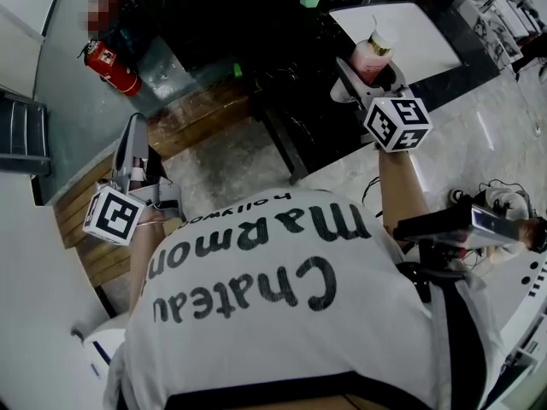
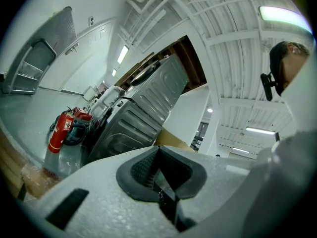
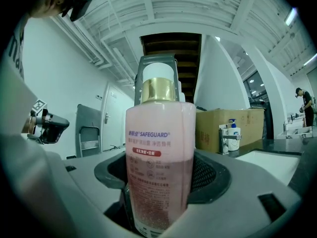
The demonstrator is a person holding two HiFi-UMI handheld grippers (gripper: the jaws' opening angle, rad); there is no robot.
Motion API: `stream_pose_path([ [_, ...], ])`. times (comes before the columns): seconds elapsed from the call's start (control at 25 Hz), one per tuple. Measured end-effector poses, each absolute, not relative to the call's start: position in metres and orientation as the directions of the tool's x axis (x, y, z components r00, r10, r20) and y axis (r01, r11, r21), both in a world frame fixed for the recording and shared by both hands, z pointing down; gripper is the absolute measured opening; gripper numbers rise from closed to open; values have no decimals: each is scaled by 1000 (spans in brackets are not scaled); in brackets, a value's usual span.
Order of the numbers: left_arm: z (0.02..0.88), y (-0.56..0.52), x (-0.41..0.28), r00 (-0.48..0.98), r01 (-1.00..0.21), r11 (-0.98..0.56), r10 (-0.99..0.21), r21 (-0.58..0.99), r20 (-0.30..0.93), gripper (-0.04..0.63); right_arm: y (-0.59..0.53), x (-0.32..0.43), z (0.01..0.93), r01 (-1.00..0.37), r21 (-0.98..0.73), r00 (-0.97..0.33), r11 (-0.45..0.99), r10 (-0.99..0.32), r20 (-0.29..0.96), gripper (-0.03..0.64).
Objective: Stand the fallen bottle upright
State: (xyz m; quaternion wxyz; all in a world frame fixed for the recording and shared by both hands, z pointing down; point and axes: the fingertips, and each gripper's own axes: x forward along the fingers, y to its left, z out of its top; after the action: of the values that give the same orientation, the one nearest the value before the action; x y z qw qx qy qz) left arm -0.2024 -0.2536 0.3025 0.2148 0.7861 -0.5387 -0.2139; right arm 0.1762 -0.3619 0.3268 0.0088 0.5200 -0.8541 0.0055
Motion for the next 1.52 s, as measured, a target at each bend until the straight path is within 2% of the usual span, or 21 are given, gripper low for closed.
stream_pose_path([
  [0.44, 298, -255, -199, 343, -751, -336, -934, 569, -99, 14, -366, 183, 333, -931, 7, -360, 364, -922, 147, 318],
  [1.24, 274, -191, -238, 379, -738, -374, -918, 562, -114, 14, -305, 181, 285, -977, -53, -212, 208, -974, 83, 325],
  [1.52, 278, -192, -231, 414, -712, -403, -902, 575, -118, 14, -289, 186, 281, -980, -63, -193, 188, -979, 73, 325],
])
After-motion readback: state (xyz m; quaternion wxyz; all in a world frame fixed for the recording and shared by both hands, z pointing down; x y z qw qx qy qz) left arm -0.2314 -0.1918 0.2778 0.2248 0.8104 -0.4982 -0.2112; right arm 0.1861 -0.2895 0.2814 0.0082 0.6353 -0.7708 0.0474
